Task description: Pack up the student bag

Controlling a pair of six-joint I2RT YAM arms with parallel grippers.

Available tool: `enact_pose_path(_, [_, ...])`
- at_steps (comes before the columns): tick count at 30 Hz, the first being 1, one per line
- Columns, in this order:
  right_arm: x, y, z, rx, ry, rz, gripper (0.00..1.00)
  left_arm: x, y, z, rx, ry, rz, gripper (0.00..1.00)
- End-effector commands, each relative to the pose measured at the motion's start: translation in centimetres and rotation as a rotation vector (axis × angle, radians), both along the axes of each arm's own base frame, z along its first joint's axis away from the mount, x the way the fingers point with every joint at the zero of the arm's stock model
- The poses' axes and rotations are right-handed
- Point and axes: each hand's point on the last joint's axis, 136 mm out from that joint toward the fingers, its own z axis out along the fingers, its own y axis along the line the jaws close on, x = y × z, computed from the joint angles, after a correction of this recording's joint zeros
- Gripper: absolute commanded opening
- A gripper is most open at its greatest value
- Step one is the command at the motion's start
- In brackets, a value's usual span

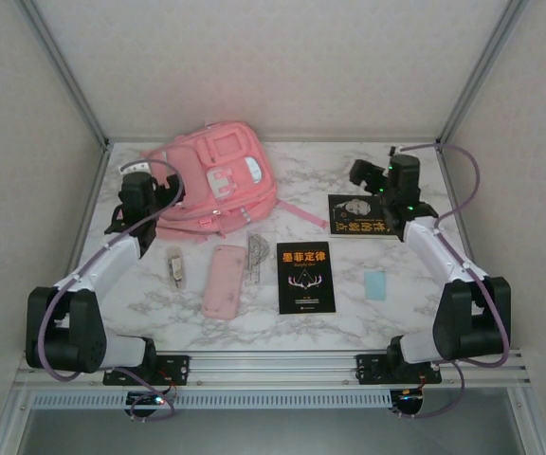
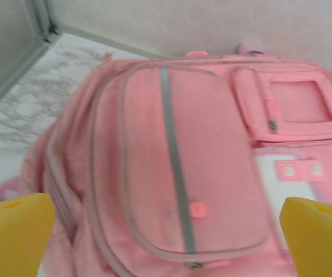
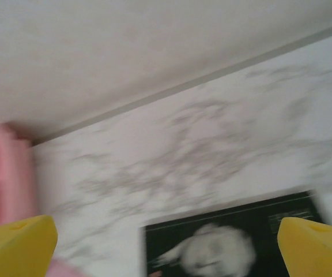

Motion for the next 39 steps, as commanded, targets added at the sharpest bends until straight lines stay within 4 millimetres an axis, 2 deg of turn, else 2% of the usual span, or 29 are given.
enact_pose_path(1, [-2.5,6.5,-4.6,0.246,0.267,0.054,0.99,-2.9,-1.8,-2.3,-0.128,0.177,0.012,1.0])
enact_pose_path(5, [-3.2,12.9,-6.5,0.448,0.347,0.121,0.99,-4.7,-3.1,-2.7,-0.205,0.179,0.015,1.0])
enact_pose_path(9, [-3.5,18.5,-8.4,0.531,0.386,0.182,0.99,-6.9,-4.6,-3.5,-0.263,0.191,-0.012,1.0])
enact_pose_path(13, [-3.5,23.6,-11.2,0.609,0.463,0.232,0.98,-8.9,-5.4,-4.3,-0.29,0.199,-0.041,1.0])
enact_pose_path(20, [-2.1,28.8,-14.1,0.697,0.471,0.262,0.93,-11.0,-5.9,-6.1,-0.308,0.218,-0.073,1.0])
enact_pose_path(23, [-1.3,30.7,-14.6,0.721,0.455,0.279,0.86,-11.4,-6.3,-7.0,-0.319,0.234,-0.087,1.0])
enact_pose_path(26, [-0.2,32.1,-15.5,0.728,0.454,0.273,0.74,-11.8,-6.8,-7.9,-0.336,0.251,-0.103,1.0])
enact_pose_path(29, [0.7,32.9,-16.0,0.75,0.459,0.261,0.55,-11.6,-7.4,-7.9,-0.345,0.239,-0.128,1.0])
enact_pose_path(32, [1.4,33.5,-15.1,0.774,0.438,0.277,0.3,-11.6,-8.0,-8.4,-0.335,0.251,-0.155,1.0])
enact_pose_path(34, [1.5,33.8,-13.7,0.789,0.423,0.303,0.03,-11.7,-8.5,-8.8,-0.325,0.261,-0.171,1.0])
enact_pose_path(35, [1.5,33.9,-13.3,0.793,0.423,0.308,0.0,-11.6,-8.7,-9.0,-0.322,0.266,-0.176,1.0])
enact_pose_path(39, [1.3,33.9,-9.5,0.822,0.383,0.353,0.0,-11.1,-9.7,-9.2,-0.318,0.264,-0.205,1.0])
